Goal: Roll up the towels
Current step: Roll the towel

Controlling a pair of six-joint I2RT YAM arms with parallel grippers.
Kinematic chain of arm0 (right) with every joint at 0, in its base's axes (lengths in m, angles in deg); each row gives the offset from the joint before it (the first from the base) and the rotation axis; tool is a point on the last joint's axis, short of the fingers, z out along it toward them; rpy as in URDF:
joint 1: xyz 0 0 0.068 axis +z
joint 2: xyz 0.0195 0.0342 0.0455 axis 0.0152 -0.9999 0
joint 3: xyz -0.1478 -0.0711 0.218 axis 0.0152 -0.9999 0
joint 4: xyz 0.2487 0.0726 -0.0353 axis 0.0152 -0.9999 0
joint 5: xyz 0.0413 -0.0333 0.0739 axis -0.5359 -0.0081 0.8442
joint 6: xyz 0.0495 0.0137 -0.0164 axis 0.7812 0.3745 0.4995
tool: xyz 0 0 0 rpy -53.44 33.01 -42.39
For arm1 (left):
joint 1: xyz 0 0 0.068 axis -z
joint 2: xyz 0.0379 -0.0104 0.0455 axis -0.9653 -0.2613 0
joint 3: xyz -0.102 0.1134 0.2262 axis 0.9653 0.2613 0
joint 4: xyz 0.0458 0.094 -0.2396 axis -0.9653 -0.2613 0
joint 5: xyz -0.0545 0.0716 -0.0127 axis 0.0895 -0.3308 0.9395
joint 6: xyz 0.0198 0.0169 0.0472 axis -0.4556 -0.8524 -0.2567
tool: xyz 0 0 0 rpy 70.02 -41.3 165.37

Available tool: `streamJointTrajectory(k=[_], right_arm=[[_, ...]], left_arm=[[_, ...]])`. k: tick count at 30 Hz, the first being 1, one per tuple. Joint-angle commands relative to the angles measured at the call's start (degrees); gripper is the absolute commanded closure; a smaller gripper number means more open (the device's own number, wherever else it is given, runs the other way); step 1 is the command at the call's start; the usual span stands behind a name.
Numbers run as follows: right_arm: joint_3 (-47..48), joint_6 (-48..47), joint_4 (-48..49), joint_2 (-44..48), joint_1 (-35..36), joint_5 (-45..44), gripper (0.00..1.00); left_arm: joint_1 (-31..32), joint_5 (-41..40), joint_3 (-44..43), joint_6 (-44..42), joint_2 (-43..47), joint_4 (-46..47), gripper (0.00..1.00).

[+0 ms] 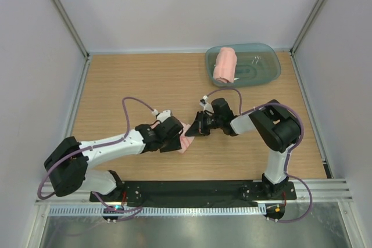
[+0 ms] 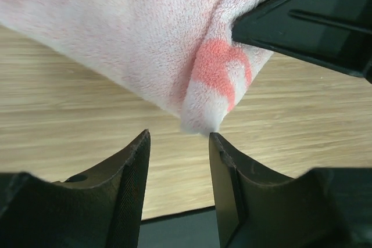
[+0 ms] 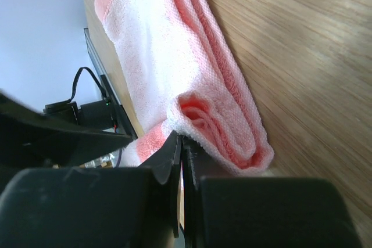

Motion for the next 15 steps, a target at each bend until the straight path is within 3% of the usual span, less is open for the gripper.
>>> streamJointTrajectory(k=[1,4,8,10,15], right_arm=[[0.8,-3.8,-5.9,-0.2,0.1,-5.8,0.97],[1.5,-4.5,-8.4,0.4,0.4,-6.2,0.97],[1.9,-4.5,-9.6,1.0,1.0,-6.7,0.97],[2.1,-4.4,-9.7,1.2,1.1,-6.7,0.97],[2.8,-4.4,-11.2,1.2,1.3,-6.9,0.97]], left_arm=[[2.0,-14.3,-9.8,-6.2,3.0,-19.1,0.54],[4.4,-17.5,-14.4,-11.1,3.8,-23.6,0.54],[7.3,-16.1,-14.6,-23.4,3.8,-14.4,0.54],[7.3,-14.5,-14.0,-25.5,1.9,-8.0,0.55],[7.4,-10.6,-13.9,-28.0,-6.0,-0.1,0.7]])
